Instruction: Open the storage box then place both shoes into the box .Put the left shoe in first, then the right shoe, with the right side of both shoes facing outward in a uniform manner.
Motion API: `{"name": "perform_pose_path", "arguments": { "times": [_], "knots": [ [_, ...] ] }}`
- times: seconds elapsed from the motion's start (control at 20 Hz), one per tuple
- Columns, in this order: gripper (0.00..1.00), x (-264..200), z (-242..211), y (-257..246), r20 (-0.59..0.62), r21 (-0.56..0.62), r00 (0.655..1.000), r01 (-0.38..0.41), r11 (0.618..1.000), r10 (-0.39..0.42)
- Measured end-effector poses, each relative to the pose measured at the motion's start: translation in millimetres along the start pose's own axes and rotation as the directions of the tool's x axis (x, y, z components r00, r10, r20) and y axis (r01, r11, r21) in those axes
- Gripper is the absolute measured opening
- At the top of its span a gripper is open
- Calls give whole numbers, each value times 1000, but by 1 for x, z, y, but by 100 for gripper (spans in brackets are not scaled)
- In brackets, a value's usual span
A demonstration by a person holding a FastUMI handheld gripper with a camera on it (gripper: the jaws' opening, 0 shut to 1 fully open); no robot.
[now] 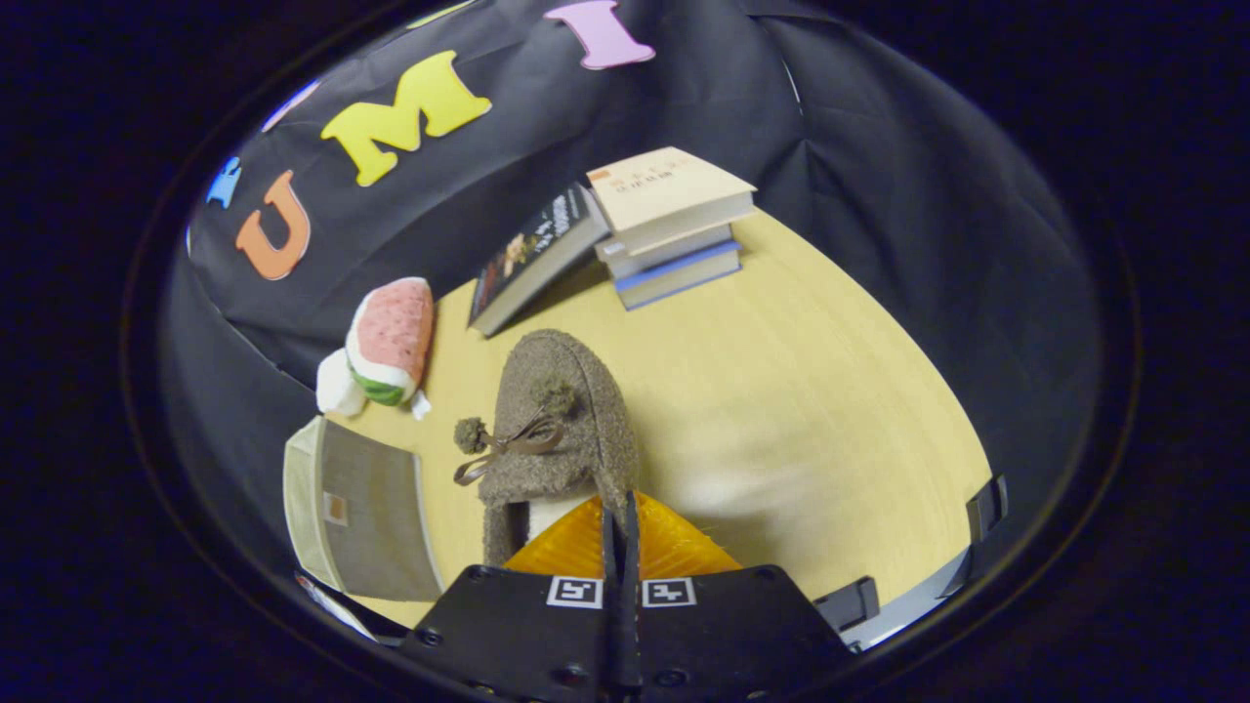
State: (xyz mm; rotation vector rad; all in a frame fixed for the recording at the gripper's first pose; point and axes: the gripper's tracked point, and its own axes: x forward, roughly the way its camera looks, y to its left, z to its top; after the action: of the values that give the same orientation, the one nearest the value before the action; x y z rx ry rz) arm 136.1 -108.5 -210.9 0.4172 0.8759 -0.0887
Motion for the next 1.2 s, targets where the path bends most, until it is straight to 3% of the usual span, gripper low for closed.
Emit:
{"name": "perform_pose_path", "arguments": {
  "times": [0.4,0.65,0.9,1.2],
  "knots": [
    [0,-39,-12,187,50,-40,995,-84,996,86],
    [0,-35,-45,281,34,-51,991,-128,990,130],
    [0,-15,-88,322,2,-82,997,-83,993,83],
    [0,16,-126,330,-36,-88,999,1,996,-5]
  ]
}}
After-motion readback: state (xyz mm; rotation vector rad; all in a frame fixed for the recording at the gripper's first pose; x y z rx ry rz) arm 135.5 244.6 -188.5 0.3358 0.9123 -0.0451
